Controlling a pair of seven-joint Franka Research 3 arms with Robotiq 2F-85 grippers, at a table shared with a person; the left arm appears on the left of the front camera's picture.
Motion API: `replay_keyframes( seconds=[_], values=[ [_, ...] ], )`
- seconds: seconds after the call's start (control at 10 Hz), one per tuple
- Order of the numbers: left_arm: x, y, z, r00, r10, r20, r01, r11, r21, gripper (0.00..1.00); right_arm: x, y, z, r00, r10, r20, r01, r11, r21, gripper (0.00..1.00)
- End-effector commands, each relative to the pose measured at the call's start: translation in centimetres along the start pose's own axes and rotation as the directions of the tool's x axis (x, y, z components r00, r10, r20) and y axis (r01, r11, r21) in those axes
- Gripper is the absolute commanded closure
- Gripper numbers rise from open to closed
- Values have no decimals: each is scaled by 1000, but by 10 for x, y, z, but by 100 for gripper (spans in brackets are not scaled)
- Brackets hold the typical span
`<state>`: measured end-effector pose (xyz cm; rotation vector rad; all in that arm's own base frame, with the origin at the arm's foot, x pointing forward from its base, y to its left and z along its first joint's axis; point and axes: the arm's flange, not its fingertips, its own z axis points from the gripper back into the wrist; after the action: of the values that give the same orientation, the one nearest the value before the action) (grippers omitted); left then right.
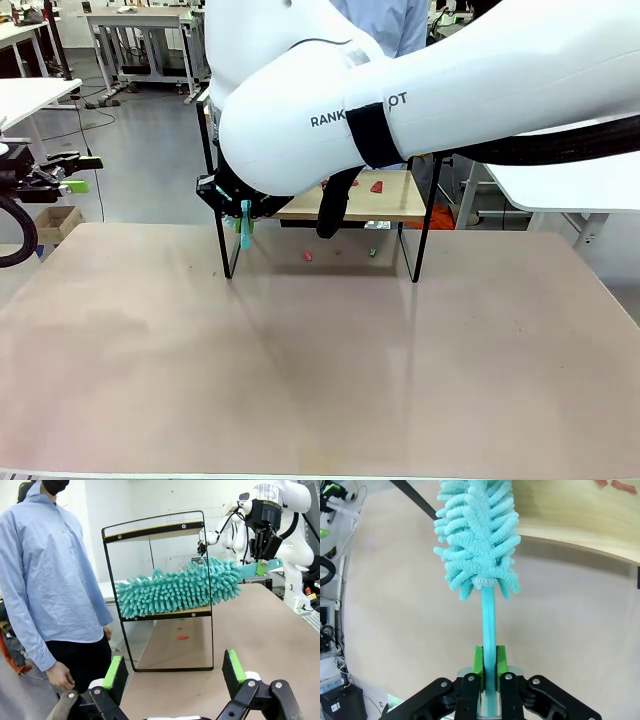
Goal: Clean the shelf.
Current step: Clean the specific section of the Shelf indicated by the human with the Duster.
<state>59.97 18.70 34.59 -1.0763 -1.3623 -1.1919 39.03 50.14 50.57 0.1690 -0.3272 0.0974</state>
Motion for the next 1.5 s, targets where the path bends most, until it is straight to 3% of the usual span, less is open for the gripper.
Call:
replay_keyframes(
  seconds=[0.0, 0.6, 1.0, 1.3, 1.4],
  values=[
    [2, -2, -1, 1000, -12, -4, 12, 1000, -7, 0, -2, 2, 1, 1000, 4, -1, -4, 1000, 3, 87],
    [2, -2, -1, 1000, -12, -4, 12, 1000, -7, 0, 2, -98, -6, 979, -175, -106, 170, 984, -52, 87],
    [2, -2, -1, 1000, -12, -4, 12, 1000, -7, 0, -2, -180, 6, 948, -303, -94, 292, 949, -118, 87],
    [2, -2, -1, 1000, -12, -4, 12, 1000, -7, 0, 5, -247, 7, 934, -324, -151, 299, 939, -169, 87],
    [2, -2, -1, 1000, -12, -4, 12, 1000, -7, 0, 5, -263, 7, 928, -348, -131, 319, 926, -199, 87]
  ],
)
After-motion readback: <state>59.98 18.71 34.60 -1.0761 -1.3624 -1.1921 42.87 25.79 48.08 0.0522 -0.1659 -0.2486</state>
